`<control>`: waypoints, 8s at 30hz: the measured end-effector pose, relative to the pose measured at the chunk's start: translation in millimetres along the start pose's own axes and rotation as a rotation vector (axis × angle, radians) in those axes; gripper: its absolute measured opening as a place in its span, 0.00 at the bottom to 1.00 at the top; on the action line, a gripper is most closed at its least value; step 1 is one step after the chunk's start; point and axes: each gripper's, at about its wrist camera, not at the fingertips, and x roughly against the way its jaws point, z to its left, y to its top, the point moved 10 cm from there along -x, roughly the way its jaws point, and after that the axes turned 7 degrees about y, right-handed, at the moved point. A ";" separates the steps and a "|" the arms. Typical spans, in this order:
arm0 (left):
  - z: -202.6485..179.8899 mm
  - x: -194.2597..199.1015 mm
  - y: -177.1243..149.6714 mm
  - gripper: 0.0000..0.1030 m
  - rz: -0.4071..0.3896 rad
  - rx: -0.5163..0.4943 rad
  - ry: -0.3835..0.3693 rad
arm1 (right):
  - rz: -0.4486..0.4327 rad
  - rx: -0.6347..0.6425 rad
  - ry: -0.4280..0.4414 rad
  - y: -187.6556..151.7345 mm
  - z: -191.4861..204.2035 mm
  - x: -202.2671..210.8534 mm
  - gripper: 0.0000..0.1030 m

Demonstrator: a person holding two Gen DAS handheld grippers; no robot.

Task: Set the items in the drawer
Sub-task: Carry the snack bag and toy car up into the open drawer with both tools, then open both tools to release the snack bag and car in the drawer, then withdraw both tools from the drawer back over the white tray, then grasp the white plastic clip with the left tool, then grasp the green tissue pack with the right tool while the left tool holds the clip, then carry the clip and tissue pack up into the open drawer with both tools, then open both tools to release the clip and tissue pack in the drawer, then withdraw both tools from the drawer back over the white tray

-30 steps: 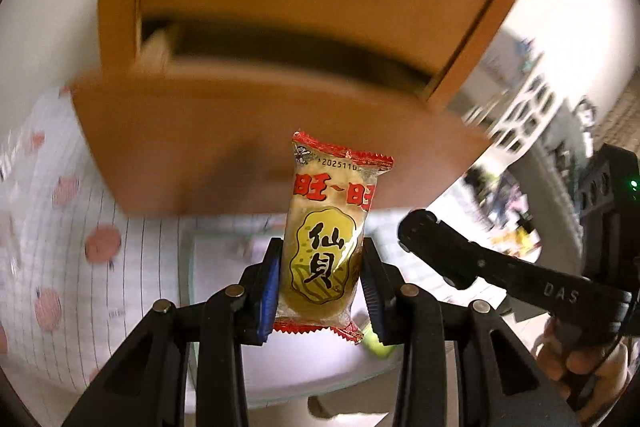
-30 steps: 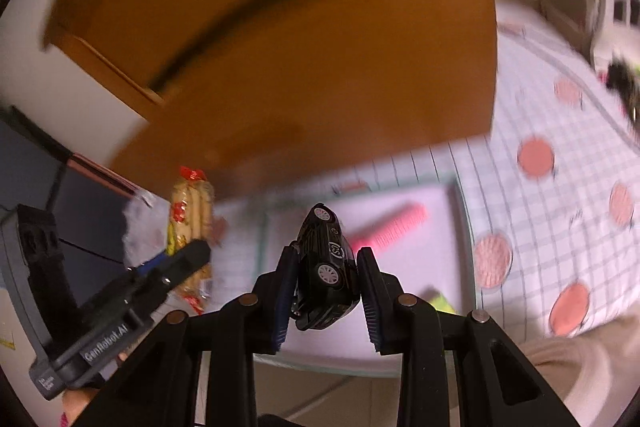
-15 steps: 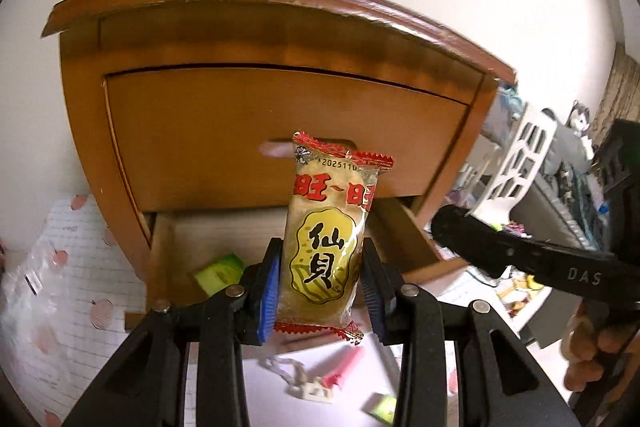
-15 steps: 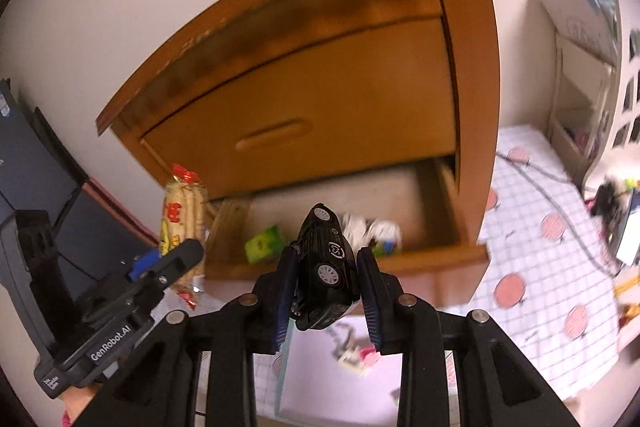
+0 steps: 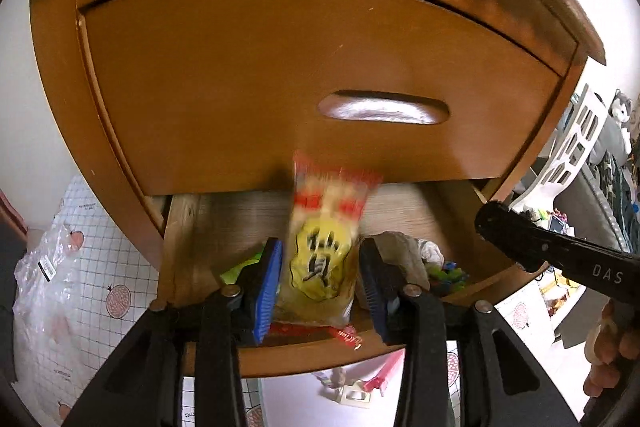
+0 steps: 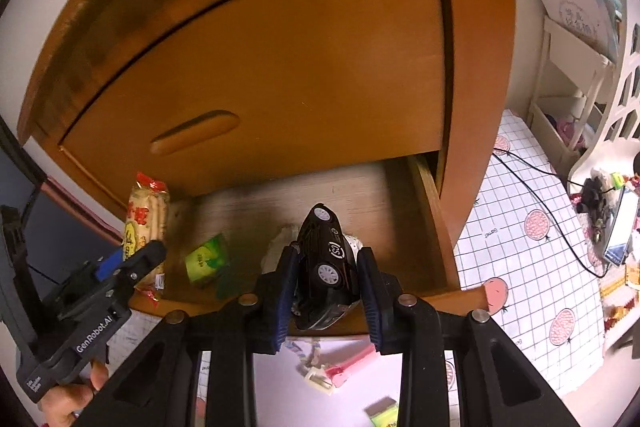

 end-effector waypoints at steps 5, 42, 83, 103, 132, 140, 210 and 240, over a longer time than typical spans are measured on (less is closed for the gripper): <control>1.1 -4.0 -3.4 0.54 -0.006 0.010 0.001 | 0.007 -0.012 0.006 -1.5 -4.3 -8.0 0.32; 37.0 22.9 -6.8 1.00 -0.173 0.121 0.076 | -0.042 0.112 -0.068 -20.6 -1.8 -10.5 1.00; -7.7 -57.2 -223.4 1.00 0.212 0.076 -0.051 | 0.356 -0.048 -0.091 -258.1 -58.4 -89.7 0.93; -34.0 -122.9 -263.9 0.96 0.379 0.029 -0.096 | 0.624 -0.132 -0.126 -304.4 -87.5 -135.6 0.77; -55.4 -155.2 -282.5 0.53 0.481 -0.128 -0.025 | 0.721 -0.146 -0.117 -321.2 -86.0 -172.2 0.72; -35.0 -134.8 -301.7 0.53 0.514 -0.066 -0.028 | 0.726 -0.121 -0.138 -331.5 -78.2 -177.5 0.67; 22.6 21.8 0.4 0.63 -0.078 0.075 -0.085 | 0.000 0.118 -0.045 7.0 20.5 5.9 0.54; 49.7 18.8 -6.5 1.00 -0.141 0.131 0.046 | -0.012 0.170 -0.062 -8.7 17.0 -4.9 1.00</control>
